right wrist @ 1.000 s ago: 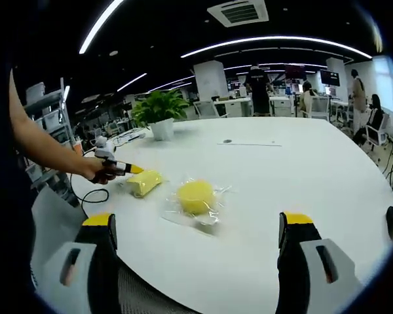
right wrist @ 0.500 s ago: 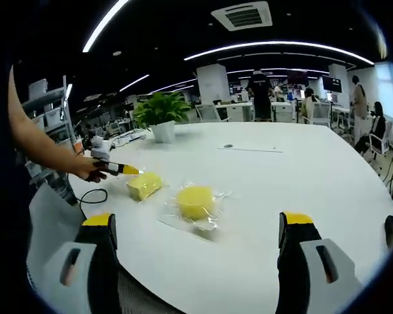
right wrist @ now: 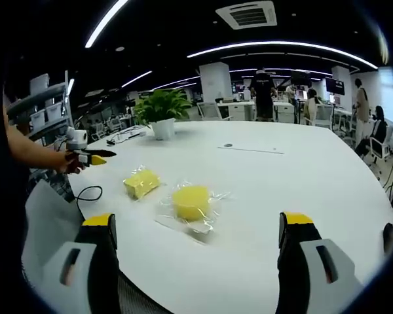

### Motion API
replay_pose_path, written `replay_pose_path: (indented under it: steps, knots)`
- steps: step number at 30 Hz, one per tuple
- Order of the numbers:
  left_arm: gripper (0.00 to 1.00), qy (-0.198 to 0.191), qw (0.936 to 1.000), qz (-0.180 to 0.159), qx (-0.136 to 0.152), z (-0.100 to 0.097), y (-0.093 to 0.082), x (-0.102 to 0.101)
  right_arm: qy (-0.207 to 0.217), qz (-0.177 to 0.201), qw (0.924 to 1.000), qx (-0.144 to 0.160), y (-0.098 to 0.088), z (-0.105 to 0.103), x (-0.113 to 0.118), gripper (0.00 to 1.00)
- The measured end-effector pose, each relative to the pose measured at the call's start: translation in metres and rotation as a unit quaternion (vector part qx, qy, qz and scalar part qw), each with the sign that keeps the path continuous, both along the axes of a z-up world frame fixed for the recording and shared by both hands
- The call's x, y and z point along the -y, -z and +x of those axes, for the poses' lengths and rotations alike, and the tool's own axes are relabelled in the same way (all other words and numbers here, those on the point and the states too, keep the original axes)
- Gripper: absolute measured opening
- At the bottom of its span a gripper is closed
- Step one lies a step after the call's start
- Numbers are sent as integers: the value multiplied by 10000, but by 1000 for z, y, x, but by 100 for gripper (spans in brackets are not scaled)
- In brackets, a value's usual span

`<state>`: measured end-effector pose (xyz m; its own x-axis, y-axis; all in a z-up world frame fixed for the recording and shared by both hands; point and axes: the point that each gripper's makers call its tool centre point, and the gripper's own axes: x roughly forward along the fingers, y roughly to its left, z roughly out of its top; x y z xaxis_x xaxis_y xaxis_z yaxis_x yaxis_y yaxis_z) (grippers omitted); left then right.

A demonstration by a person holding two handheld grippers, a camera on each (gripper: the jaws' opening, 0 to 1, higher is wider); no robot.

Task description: Compare the silicone blocks by pressing each to a similar depth, holding the contact briefly, and releasing to observe deformation and rebound differences across the visible hardness samples.

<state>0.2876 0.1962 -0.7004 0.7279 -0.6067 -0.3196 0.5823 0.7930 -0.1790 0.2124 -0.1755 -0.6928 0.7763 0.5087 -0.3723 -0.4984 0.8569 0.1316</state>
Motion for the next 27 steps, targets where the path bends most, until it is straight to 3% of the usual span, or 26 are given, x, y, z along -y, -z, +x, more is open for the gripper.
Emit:
replay_pose_path:
  steps: [1, 4, 11, 18, 23, 24, 26, 27]
  knots:
    - [100, 65, 9999, 125, 20, -4, 0, 0, 8, -69, 9999, -154, 5, -1, 1, 97]
    - [100, 75, 9994, 323, -40, -20, 0, -2, -64, -234, 9997, -92, 7, 1, -2, 97]
    - [100, 11, 9998, 157, -106, -48, -2, 1, 49, -130, 9999, -85, 5, 4, 3, 97]
    - [100, -175, 9995, 138, -211, -56, -4, -3, -13, -214, 9998, -48, 6, -13, 7, 97]
    - [100, -283, 9996, 91, -37, -57, -10, 1, -192, -342, 9992, -41, 13, -21, 7, 97]
    - [100, -391, 9989, 216, -115, -57, -6, 0, -133, -268, 9995, -129, 14, -21, 8, 97]
    - [100, -432, 9983, 64, -398, -60, -4, 5, -107, -226, 9997, -24, 9, -21, 11, 97]
    - [100, -432, 9985, -9, -323, -58, -7, 7, -114, -214, 9997, 11, 8, -20, 12, 96]
